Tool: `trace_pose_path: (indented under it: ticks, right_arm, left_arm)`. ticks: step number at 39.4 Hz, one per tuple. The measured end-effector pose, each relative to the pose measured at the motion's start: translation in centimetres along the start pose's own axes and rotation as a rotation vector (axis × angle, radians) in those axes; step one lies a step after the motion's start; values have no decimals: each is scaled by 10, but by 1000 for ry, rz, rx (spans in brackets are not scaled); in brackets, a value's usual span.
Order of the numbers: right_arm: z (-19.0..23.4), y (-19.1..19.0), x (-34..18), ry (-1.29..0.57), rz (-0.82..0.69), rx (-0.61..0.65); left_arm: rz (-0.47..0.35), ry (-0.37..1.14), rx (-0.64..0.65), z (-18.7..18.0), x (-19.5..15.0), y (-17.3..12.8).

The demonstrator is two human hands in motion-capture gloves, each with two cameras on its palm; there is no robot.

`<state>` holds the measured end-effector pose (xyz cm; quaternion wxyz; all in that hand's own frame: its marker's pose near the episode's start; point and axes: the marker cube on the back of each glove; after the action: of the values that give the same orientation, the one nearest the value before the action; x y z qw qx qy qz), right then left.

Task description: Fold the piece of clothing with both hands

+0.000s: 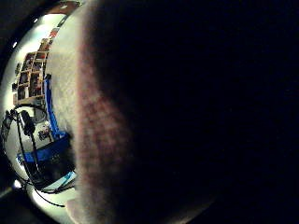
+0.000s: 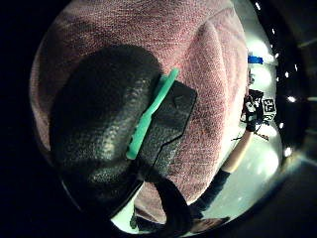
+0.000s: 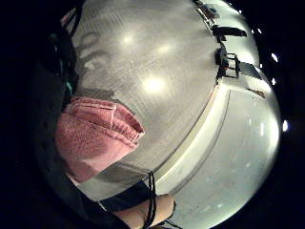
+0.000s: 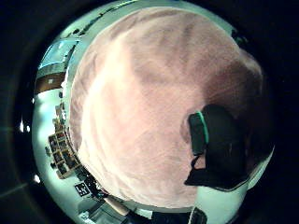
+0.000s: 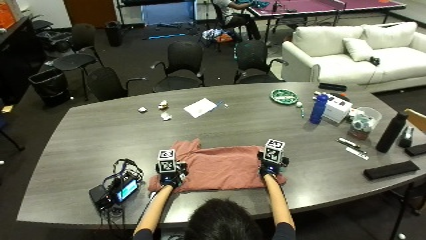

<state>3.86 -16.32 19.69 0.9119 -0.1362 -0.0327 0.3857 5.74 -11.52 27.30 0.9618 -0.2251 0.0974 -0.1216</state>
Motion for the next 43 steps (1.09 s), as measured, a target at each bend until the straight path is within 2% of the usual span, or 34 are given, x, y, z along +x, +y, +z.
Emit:
trace_pose_path:
  ticks: [5,9,13,16,20,24,30,34,40,43]
  right_arm:
    - [-3,4,-9,7,-49,82]
    - [-1,7,-10,26,-90,89]
    - [-6,7,4,56,-71,95]
    - [-14,2,20,62,-68,126]
    - [-23,-2,47,106,-4,144]
    - [-39,-5,81,120,70,137]
    - [-81,-12,104,0,139,166]
    - [-128,-9,76,-54,73,217]
    - [-195,49,0,-31,-45,316]
    - [-211,78,-43,-8,-97,330]
  left_arm:
    - [-19,21,54,-4,0,-2]
    - [-6,39,64,-8,1,1]
    - [55,99,30,-18,3,11]
    - [50,126,-16,-29,0,22]
    - [61,150,-42,-39,-3,31]
    - [88,170,1,-50,-7,37]
    - [100,163,-11,-61,-19,55]
    - [86,154,72,-80,-33,61]
    - [161,201,243,-89,-46,23]
    - [133,192,230,-100,-53,38]
